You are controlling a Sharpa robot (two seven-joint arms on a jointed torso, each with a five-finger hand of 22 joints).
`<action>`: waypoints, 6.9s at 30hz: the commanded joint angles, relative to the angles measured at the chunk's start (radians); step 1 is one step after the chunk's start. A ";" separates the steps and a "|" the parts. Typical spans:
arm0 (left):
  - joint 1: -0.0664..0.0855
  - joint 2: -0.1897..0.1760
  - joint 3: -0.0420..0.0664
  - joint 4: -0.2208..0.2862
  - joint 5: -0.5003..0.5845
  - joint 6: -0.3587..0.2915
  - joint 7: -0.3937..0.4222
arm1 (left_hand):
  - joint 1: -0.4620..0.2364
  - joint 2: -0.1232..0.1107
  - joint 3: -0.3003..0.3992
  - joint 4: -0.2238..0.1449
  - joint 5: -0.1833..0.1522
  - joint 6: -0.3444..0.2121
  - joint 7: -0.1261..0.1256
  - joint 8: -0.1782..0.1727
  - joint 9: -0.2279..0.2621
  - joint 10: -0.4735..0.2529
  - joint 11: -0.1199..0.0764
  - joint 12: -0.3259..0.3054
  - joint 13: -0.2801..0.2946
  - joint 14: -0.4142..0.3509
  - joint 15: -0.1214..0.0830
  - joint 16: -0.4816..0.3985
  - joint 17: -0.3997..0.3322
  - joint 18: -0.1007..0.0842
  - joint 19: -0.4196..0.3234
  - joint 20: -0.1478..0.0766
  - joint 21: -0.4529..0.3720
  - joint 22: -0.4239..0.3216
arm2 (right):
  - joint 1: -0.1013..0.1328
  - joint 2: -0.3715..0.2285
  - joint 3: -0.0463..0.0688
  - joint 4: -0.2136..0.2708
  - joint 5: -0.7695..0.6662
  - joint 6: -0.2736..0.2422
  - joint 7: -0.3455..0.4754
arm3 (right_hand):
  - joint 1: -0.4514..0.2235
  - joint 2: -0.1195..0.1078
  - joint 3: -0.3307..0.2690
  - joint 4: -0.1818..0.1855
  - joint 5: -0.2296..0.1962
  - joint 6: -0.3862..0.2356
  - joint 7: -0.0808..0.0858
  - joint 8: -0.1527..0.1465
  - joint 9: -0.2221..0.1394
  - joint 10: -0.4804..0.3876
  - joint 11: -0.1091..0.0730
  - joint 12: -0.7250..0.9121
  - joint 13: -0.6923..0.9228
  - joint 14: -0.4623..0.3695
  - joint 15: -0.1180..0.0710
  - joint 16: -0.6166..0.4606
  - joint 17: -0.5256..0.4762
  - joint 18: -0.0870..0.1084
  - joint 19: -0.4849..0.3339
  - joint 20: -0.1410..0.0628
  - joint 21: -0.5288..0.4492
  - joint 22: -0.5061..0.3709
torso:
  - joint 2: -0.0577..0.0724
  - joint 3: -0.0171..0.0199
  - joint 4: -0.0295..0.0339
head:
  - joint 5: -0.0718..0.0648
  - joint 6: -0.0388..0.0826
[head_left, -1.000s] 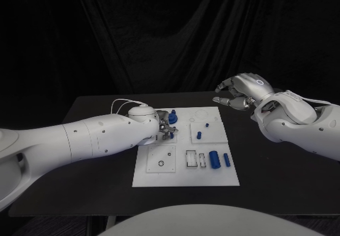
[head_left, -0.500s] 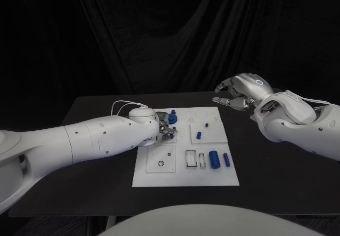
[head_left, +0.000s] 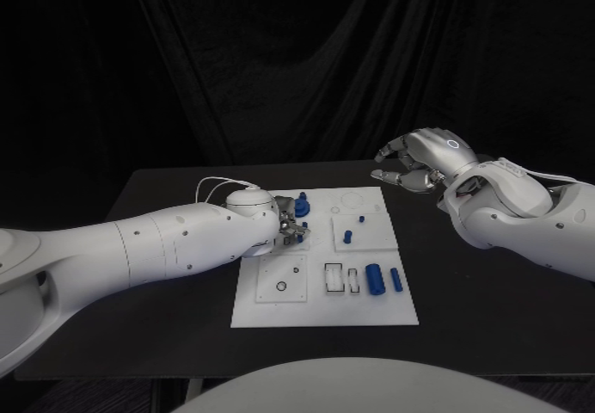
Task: Assemble the parts on the task board
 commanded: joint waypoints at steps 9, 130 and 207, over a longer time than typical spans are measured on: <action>-0.007 0.011 0.001 -0.010 -0.001 0.017 0.022 | 0.025 -0.003 0.029 -0.007 0.025 0.010 -0.001 -0.018 0.003 0.171 -0.058 0.142 0.380 0.104 -0.007 0.003 0.263 0.011 -0.007 -0.001 -0.007 0.045 | -0.002 0.002 0.001 -0.002 -0.003 0.000 0.002 | -0.008 0.003 0.001 -0.002 0.005 0.007 -0.001 -0.007 -0.002 0.108 0.007 0.003 0.263 0.103 0.008 0.003 0.263 -0.006 0.055 0.008 -0.005 0.229 | -0.001 0.0009 -0.0005 | -0.002 0.000; -0.044 -0.066 0.001 0.007 -0.001 -0.046 0.023 | -0.281 -0.173 0.438 0.033 -0.168 0.071 0.005 -0.135 0.120 0.171 -0.054 0.142 0.380 0.104 -0.006 0.003 0.263 0.014 0.000 0.000 -0.047 0.068 | -0.017 -0.004 0.001 -0.012 0.001 0.059 -0.028 | 0.035 0.007 0.025 -0.012 0.101 0.027 -0.001 -0.023 -0.014 0.108 0.009 0.003 0.263 0.103 0.010 0.003 0.263 -0.003 0.051 0.010 -0.014 0.226 | -0.001 -0.0002 -0.0007 | 0.004 0.000; -0.048 -0.082 0.000 0.010 0.087 -0.215 0.108 | -0.145 -0.164 0.456 -0.011 0.002 0.105 -0.011 -0.138 0.145 0.171 -0.069 0.142 0.380 0.104 -0.018 0.003 0.263 0.013 0.005 -0.011 -0.054 0.081 | -0.021 -0.006 0.001 -0.017 0.010 0.080 -0.047 | 0.049 0.010 0.036 -0.016 0.128 0.031 -0.001 -0.028 -0.017 0.108 0.011 0.003 0.263 0.103 0.011 0.003 0.263 -0.002 0.048 0.010 -0.020 0.224 | -0.002 -0.0004 -0.0008 | 0.011 0.000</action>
